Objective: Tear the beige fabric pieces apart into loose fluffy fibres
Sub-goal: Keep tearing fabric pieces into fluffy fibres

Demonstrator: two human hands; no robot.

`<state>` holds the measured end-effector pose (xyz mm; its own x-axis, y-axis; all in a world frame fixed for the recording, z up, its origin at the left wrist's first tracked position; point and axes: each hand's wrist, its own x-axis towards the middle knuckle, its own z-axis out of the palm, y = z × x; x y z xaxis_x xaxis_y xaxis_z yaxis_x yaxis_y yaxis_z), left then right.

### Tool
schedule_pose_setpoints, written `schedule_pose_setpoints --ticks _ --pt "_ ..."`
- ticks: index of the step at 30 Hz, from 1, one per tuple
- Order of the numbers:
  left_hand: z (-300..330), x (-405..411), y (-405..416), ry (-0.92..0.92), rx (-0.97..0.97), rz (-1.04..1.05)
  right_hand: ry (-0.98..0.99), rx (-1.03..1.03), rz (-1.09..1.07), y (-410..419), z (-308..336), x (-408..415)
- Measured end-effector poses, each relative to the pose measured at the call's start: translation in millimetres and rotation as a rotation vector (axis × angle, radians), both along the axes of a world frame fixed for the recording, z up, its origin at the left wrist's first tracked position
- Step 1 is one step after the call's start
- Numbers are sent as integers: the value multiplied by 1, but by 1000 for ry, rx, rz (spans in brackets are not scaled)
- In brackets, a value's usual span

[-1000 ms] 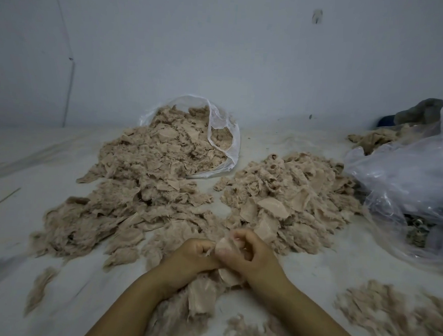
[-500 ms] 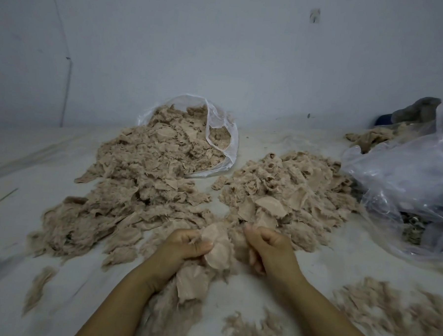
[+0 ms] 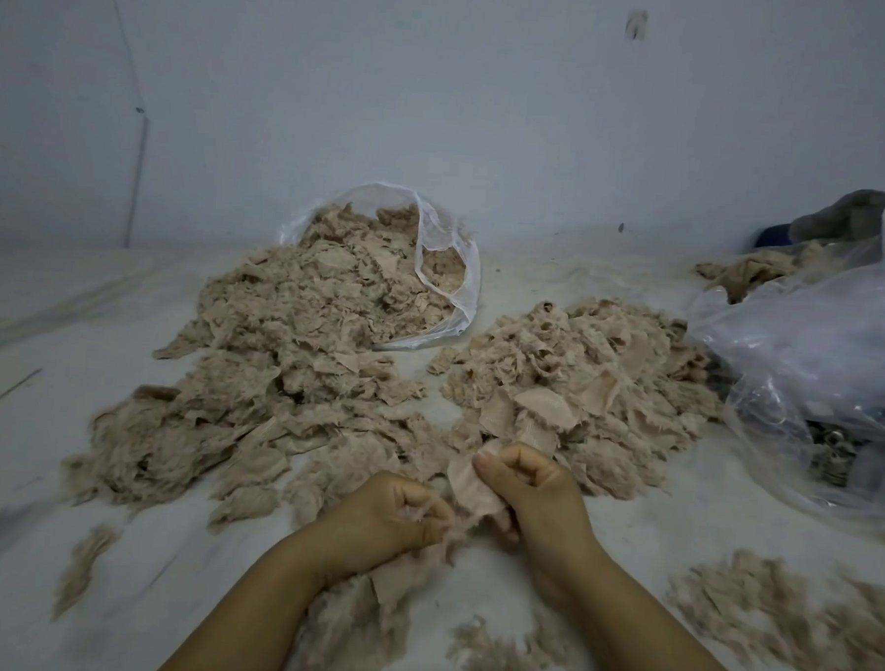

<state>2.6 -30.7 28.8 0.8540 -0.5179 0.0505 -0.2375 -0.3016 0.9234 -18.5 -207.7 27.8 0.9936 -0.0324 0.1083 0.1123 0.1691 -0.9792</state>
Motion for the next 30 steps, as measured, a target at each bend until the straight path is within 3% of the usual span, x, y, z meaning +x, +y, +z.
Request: schedule_pose_setpoints --ticks 3,6,11,14,17,19,21,23,30 --pt "3 -1 -1 9 -64 7 11 18 -15 -4 1 0" --pt "5 -2 -2 130 -194 -6 4 32 28 -3 2 0" --pt "1 -3 -6 76 -107 -50 -11 31 19 0 2 0" --pt "3 -3 -5 47 -112 -29 -21 238 -132 -8 4 8" --pt "5 0 -4 15 -246 133 42 452 -13 -14 9 10" --pt "7 2 -5 8 -353 247 144 276 135 -10 7 5" --pt "8 2 -6 -16 -356 284 185 -10 248 -1 1 -2" --pt "7 0 -8 -34 -328 270 171 -156 266 7 -4 -7" --pt "8 -2 -10 18 -304 341 119 -66 172 1 -4 -3"
